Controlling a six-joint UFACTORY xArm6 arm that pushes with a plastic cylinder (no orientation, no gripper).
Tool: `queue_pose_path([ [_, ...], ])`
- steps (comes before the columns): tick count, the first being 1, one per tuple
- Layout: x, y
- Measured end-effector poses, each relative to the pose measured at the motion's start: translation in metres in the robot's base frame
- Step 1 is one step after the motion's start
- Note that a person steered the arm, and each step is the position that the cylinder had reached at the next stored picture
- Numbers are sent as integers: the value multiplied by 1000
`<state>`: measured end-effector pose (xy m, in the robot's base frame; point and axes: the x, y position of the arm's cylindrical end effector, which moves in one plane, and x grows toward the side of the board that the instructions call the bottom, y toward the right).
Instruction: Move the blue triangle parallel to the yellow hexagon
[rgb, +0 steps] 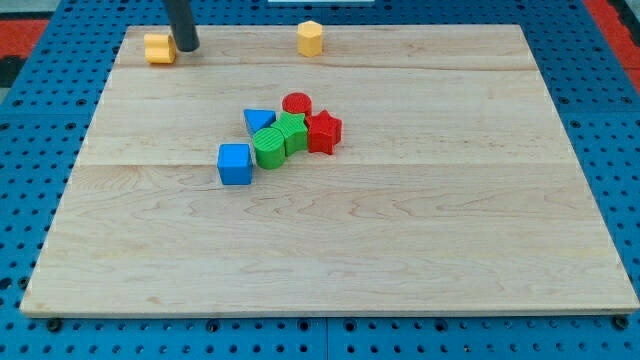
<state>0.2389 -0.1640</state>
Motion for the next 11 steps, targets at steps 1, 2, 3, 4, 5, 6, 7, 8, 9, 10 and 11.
queue_pose_path([
  [1, 48, 15],
  [2, 56, -8],
  [3, 56, -11],
  [4, 56, -11],
  [5, 80, 16],
  [6, 102, 30],
  [7, 144, 9],
  [8, 152, 22],
  [9, 146, 94],
  [10, 170, 140],
  [11, 206, 159],
])
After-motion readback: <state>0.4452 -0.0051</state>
